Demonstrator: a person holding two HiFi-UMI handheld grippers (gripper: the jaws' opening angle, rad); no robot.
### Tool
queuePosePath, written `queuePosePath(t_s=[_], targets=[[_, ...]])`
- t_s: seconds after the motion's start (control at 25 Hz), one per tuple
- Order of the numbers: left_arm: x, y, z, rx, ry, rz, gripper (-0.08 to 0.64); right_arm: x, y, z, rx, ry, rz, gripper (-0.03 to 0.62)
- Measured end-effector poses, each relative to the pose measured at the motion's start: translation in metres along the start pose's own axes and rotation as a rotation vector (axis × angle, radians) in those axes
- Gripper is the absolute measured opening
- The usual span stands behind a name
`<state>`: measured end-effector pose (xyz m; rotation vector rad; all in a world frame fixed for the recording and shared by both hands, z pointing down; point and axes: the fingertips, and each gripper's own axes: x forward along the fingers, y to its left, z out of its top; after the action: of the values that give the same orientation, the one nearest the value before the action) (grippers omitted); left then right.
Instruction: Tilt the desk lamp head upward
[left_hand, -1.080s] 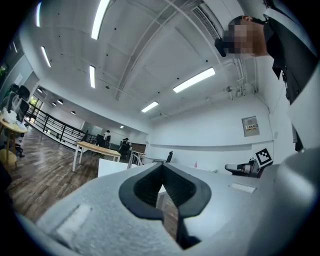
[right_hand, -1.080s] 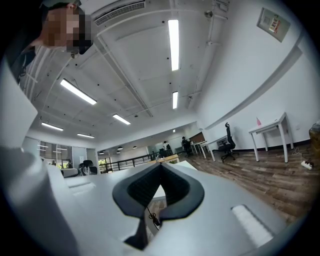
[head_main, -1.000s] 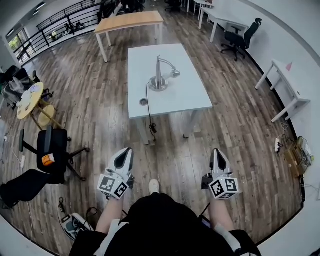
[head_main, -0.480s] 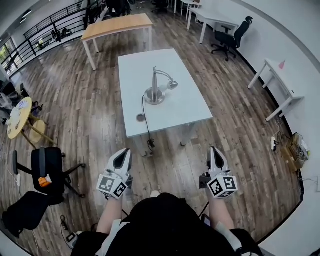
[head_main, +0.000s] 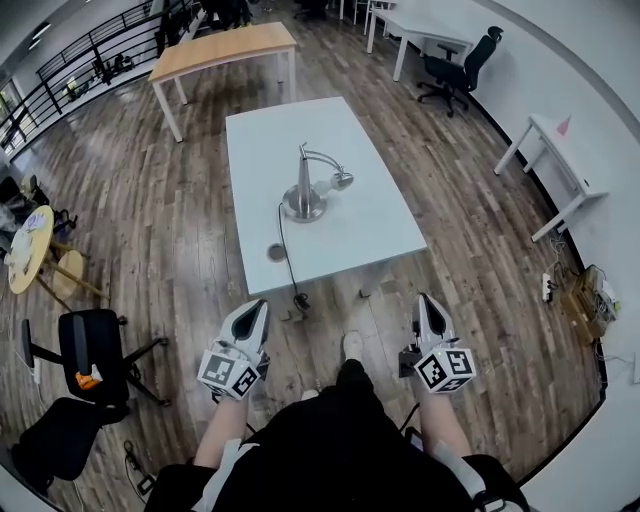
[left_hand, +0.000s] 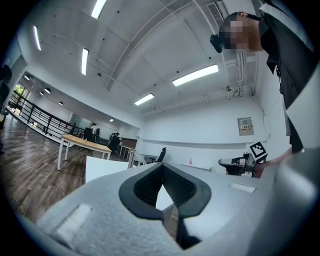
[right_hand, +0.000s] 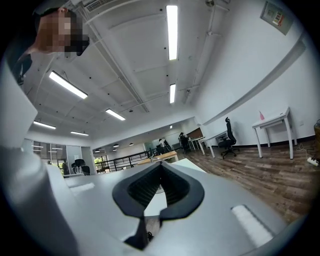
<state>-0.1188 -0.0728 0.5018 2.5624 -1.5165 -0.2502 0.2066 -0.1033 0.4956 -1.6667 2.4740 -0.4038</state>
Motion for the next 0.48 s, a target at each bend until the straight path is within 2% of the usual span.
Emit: queuePosePath(t_s=[0.16, 0.48], targets=[[0.029, 0.013, 0.007, 0.011, -0.006, 0.036, -0.002, 0.048, -0.014, 0.003, 0.006, 0.019, 0.042, 0.005], [0.095, 0.042, 0.016, 0.059, -0.011, 0.1, -0.002, 0.142, -0.031, 0.013, 0.011, 0.065, 0.183, 0.005]])
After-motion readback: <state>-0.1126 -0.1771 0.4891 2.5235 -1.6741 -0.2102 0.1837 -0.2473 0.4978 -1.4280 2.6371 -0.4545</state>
